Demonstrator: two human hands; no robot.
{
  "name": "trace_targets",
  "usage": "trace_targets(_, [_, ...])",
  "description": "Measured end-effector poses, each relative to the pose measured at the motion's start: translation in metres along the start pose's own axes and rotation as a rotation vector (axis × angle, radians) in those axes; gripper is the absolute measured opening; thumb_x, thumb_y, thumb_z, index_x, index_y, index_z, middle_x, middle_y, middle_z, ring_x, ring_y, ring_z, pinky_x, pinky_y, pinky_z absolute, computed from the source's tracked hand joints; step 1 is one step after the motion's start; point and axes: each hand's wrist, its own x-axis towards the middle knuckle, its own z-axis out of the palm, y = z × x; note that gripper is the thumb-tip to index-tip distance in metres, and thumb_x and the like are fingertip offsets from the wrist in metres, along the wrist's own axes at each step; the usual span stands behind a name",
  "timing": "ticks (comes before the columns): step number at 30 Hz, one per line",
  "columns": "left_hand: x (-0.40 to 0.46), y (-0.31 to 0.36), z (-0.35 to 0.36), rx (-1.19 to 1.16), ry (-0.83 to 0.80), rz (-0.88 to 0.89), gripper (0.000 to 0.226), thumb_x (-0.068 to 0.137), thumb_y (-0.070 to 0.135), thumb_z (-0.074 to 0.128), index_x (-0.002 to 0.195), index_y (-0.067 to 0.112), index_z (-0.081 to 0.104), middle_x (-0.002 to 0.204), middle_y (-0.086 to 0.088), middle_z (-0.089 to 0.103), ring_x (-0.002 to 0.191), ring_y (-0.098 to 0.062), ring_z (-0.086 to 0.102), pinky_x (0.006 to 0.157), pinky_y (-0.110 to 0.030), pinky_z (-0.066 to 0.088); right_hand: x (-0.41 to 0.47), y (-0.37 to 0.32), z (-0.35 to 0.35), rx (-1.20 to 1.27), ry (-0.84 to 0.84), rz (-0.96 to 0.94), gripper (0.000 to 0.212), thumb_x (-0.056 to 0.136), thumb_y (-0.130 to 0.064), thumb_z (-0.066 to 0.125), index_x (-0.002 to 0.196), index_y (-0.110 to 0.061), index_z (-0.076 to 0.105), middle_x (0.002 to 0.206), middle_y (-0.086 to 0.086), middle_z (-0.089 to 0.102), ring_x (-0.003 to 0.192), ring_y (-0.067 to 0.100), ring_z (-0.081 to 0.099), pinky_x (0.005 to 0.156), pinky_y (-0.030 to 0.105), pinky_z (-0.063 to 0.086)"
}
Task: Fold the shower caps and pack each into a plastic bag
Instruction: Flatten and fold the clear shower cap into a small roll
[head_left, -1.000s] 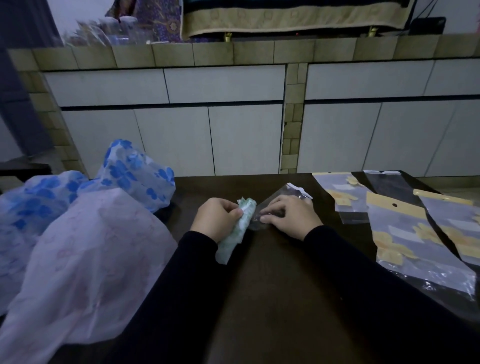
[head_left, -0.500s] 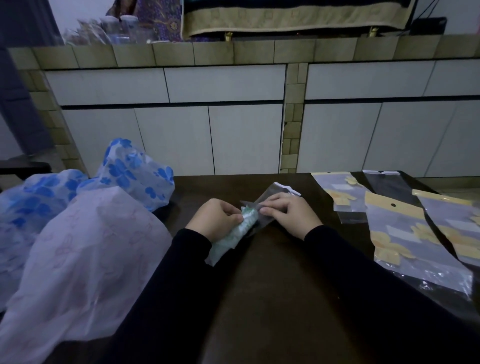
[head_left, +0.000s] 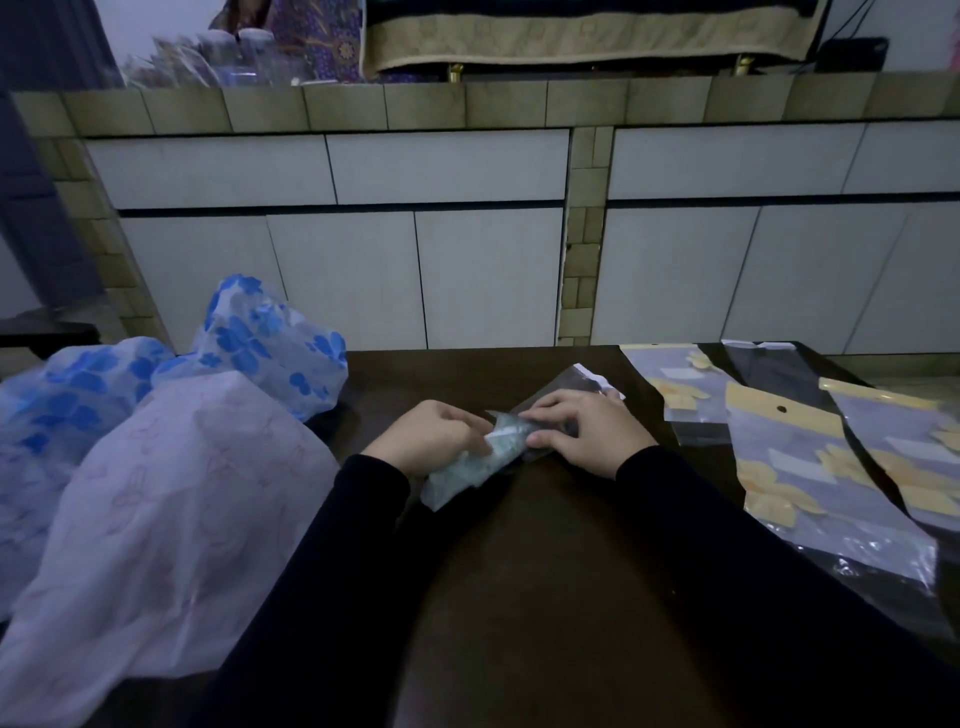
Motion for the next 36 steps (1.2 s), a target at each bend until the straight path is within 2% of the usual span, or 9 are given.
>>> trace_targets(3, [0.0, 0.0, 0.001, 0.084, -0.041, 0.031, 0.033, 0.085, 0.008, 0.063, 0.112, 0.025, 0.07, 0.117, 0.005, 0.064, 0.108, -0.009, 0.056, 0.091, -0.021, 0.04, -0.002, 0.0, -0.001, 0.102, -0.055, -0.1, 0.031, 0.087, -0.035, 0.066, 0.119, -0.035, 0.066, 0.118, -0.026, 0.056, 0.113, 0.001, 0.044, 0.111, 0.041, 0.029])
trace_targets(7, [0.001, -0.001, 0.007, 0.037, -0.012, 0.081, 0.03, 0.088, 0.003, 0.061, 0.108, 0.024, 0.07, 0.106, 0.006, 0.069, 0.088, 0.0, 0.061, 0.076, -0.011, 0.043, -0.001, -0.005, 0.001, 0.122, -0.051, -0.148, 0.031, 0.086, -0.031, 0.068, 0.118, -0.032, 0.067, 0.117, -0.022, 0.058, 0.11, 0.001, 0.048, 0.096, 0.026, 0.044])
trace_targets(9, [0.003, -0.003, 0.009, -0.02, 0.096, 0.098, 0.02, 0.085, 0.012, 0.069, 0.101, 0.025, 0.07, 0.1, 0.007, 0.071, 0.078, 0.005, 0.062, 0.066, -0.007, 0.045, 0.0, -0.006, 0.0, 0.086, -0.019, -0.108, 0.033, 0.086, -0.036, 0.067, 0.119, -0.032, 0.066, 0.121, -0.018, 0.059, 0.109, 0.002, 0.049, 0.097, 0.03, 0.045])
trace_targets(14, [0.003, -0.007, 0.006, 0.186, 0.303, -0.025, 0.039, 0.088, 0.042, 0.063, 0.121, 0.021, 0.061, 0.115, 0.002, 0.064, 0.101, -0.012, 0.058, 0.085, -0.026, 0.047, 0.0, -0.004, 0.002, -0.066, 0.091, 0.036, 0.04, 0.087, -0.049, 0.062, 0.124, -0.034, 0.063, 0.126, -0.014, 0.059, 0.116, 0.01, 0.05, 0.097, 0.033, 0.044])
trace_targets(21, [0.008, 0.001, 0.021, 0.182, 0.351, -0.02, 0.029, 0.098, 0.024, 0.048, 0.118, 0.009, 0.065, 0.116, -0.01, 0.064, 0.103, -0.02, 0.059, 0.079, -0.023, 0.04, 0.0, -0.003, 0.006, 0.021, 0.133, 0.038, 0.036, 0.087, -0.046, 0.063, 0.12, -0.033, 0.066, 0.123, -0.016, 0.06, 0.114, 0.013, 0.043, 0.103, 0.038, 0.035])
trace_targets(25, [0.011, -0.002, 0.031, 0.123, 0.39, 0.033, 0.025, 0.096, 0.025, 0.054, 0.11, 0.011, 0.069, 0.109, -0.008, 0.068, 0.088, -0.012, 0.058, 0.077, -0.019, 0.041, -0.001, -0.011, 0.008, 0.126, 0.122, -0.059, 0.031, 0.087, -0.039, 0.065, 0.117, -0.032, 0.068, 0.117, -0.016, 0.062, 0.104, 0.009, 0.044, 0.098, 0.026, 0.034])
trace_targets(29, [0.013, -0.01, 0.024, -0.004, 0.417, -0.01, 0.023, 0.087, 0.032, 0.066, 0.101, 0.014, 0.067, 0.101, -0.007, 0.068, 0.086, -0.021, 0.067, 0.079, -0.03, 0.055, -0.004, -0.002, -0.006, 0.119, 0.125, -0.041, 0.034, 0.093, -0.028, 0.06, 0.127, -0.031, 0.061, 0.129, -0.014, 0.057, 0.119, 0.006, 0.043, 0.107, 0.028, 0.031])
trace_targets(34, [0.015, -0.015, 0.016, -0.02, 0.503, -0.082, 0.024, 0.086, 0.028, 0.067, 0.104, 0.012, 0.067, 0.103, -0.004, 0.066, 0.08, -0.011, 0.057, 0.065, -0.021, 0.041, -0.006, 0.0, -0.003, 0.008, 0.062, 0.046, 0.036, 0.091, -0.037, 0.061, 0.127, -0.033, 0.06, 0.13, -0.013, 0.056, 0.124, 0.009, 0.04, 0.1, 0.023, 0.029])
trace_targets(36, [0.015, -0.016, 0.015, -0.022, 0.511, -0.092, 0.022, 0.09, 0.025, 0.063, 0.105, 0.01, 0.07, 0.102, -0.004, 0.066, 0.08, -0.009, 0.053, 0.07, -0.021, 0.04, -0.005, -0.003, 0.0, 0.008, 0.077, 0.058, 0.037, 0.091, -0.038, 0.062, 0.127, -0.034, 0.06, 0.129, -0.013, 0.056, 0.124, 0.01, 0.04, 0.104, 0.028, 0.03])
